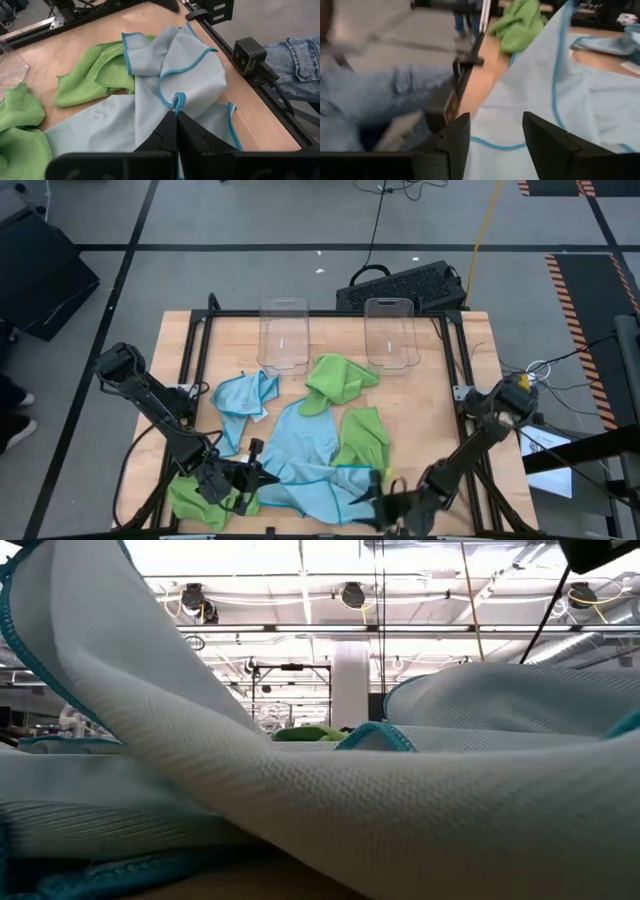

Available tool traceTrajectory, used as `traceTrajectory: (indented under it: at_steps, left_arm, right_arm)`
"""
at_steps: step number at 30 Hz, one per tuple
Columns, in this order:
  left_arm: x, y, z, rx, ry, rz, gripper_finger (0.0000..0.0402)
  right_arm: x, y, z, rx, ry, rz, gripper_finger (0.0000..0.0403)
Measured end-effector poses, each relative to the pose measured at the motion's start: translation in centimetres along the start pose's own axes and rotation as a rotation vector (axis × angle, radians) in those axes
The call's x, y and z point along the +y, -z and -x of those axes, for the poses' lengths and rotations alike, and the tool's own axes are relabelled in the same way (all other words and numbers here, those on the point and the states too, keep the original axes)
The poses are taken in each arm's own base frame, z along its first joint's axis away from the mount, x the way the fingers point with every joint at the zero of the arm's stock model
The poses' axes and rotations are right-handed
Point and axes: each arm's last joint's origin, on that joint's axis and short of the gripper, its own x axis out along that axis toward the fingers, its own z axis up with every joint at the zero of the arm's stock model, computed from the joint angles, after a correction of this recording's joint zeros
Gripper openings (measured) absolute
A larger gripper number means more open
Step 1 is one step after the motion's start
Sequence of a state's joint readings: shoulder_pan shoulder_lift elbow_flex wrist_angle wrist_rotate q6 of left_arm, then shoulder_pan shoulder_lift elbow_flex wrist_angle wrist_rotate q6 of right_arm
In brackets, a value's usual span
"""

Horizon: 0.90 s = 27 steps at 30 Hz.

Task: Fold microfiber towels
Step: Fold the right blue microfiber towel

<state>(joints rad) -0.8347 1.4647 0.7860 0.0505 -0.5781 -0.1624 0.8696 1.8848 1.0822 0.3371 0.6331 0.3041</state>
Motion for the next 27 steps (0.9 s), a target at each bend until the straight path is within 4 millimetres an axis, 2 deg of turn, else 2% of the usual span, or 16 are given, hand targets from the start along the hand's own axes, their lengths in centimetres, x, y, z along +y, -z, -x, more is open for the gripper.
traceTrajectory:
  at_steps: [5, 9, 14, 19, 27]
  left_arm:
    - [0.1, -0.1, -0.1, -0.003, -0.005, 0.013, 0.0003]
    - [0.1, 0.0, -0.1, -0.001, -0.003, 0.012, 0.0003]
    - [0.1, 0.0, -0.1, 0.007, 0.004, -0.005, 0.0008]
    - [0.1, 0.0, -0.1, 0.005, 0.005, -0.032, 0.001]
    - [0.1, 0.0, -0.1, 0.005, 0.006, -0.035, 0.0006]
  right_arm:
    - [2.3, -0.1, -4.2, 0.107, 0.034, 0.124, 0.0172]
    - [4.0, 0.1, -6.0, 0.191, 0.027, 0.221, 0.017]
    - [5.0, 0.7, -5.6, 0.278, 0.036, 0.263, 0.017]
    - [5.7, 1.2, -4.7, 0.291, 0.065, 0.296, 0.017]
    - [5.9, 2.3, -3.4, 0.357, 0.129, 0.411, 0.0194]
